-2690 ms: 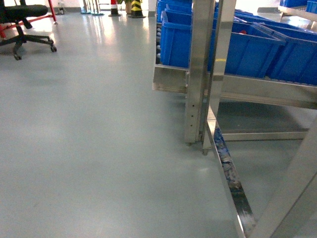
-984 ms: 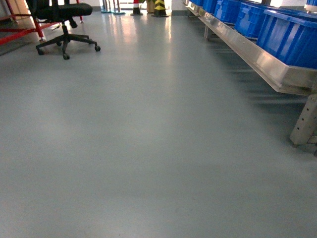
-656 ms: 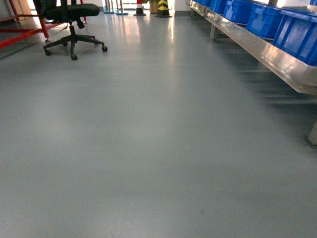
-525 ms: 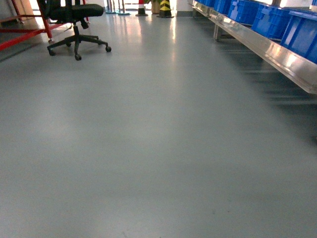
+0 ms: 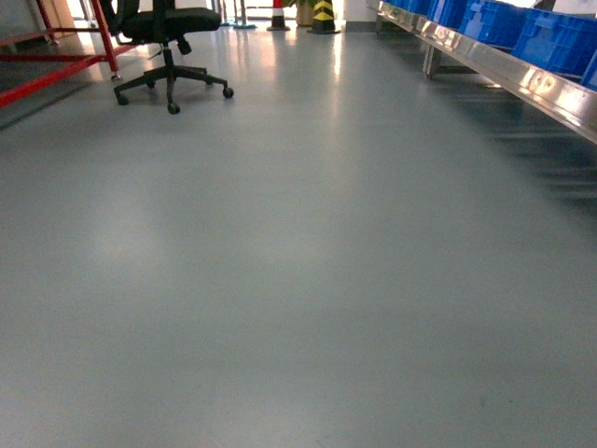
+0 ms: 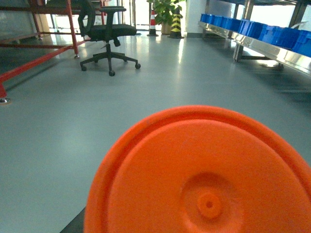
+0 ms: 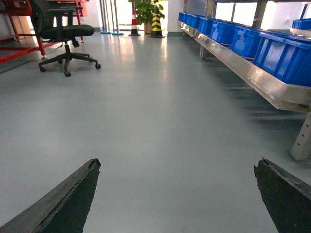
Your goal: Pick capacitor and pack into box
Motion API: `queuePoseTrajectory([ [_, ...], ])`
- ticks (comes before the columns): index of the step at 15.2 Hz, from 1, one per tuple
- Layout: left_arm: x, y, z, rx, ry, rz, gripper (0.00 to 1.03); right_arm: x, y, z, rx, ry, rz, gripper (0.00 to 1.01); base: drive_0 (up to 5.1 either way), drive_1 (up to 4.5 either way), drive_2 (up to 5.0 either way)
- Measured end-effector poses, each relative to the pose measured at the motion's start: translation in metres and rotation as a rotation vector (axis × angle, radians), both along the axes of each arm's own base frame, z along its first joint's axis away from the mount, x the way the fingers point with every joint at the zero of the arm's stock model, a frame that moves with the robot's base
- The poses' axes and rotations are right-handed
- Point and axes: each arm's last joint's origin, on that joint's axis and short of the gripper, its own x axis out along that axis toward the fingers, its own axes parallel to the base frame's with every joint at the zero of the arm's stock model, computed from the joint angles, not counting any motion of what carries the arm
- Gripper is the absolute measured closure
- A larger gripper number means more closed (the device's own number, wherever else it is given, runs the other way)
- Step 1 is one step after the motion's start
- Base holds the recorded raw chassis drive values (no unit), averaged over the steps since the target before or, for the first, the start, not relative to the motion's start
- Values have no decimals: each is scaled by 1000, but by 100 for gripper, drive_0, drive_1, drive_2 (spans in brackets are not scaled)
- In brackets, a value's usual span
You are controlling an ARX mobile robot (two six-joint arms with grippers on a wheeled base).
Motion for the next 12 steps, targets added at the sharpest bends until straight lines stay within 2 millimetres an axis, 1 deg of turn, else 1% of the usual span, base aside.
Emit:
queuePoseTrajectory([
  [12,0,0,0,0,0,2,60,0,0,0,0,-3,0,3,-497,244,244],
])
